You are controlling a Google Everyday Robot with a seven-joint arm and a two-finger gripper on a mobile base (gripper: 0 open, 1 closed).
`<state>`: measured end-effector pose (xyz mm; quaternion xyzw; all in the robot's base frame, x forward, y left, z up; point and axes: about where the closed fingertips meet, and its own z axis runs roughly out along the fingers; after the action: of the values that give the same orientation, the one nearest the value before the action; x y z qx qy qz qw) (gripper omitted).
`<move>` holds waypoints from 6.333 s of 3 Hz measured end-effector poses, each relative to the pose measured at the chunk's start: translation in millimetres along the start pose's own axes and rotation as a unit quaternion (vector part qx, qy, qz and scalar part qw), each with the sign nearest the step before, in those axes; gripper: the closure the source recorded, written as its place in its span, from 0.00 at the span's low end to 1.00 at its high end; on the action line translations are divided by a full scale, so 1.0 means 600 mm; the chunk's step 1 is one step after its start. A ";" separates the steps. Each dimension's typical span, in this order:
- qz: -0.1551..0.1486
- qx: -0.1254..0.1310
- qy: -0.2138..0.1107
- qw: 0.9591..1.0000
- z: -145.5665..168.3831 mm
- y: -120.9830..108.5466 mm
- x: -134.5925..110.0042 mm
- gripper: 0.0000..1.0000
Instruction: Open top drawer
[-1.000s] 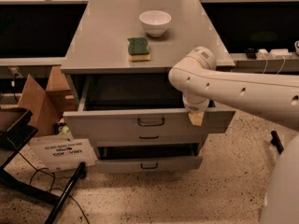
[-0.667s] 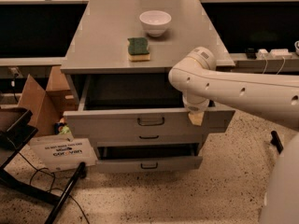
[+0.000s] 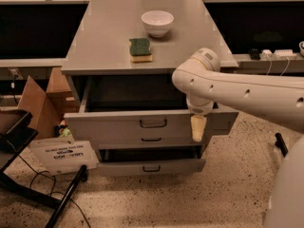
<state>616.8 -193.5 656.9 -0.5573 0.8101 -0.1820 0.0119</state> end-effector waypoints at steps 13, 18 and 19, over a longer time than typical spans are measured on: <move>-0.002 -0.080 -0.066 0.995 -0.042 0.074 0.047 0.14; 0.073 -0.127 -0.043 0.988 -0.061 0.172 0.102 1.00; 0.074 -0.128 -0.043 0.988 -0.066 0.173 0.103 1.00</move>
Offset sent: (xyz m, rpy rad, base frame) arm -0.0965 0.0089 0.0174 0.0178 0.1112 -0.0700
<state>491.4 -206.1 673.4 -0.5002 0.8643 -0.0518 -0.0111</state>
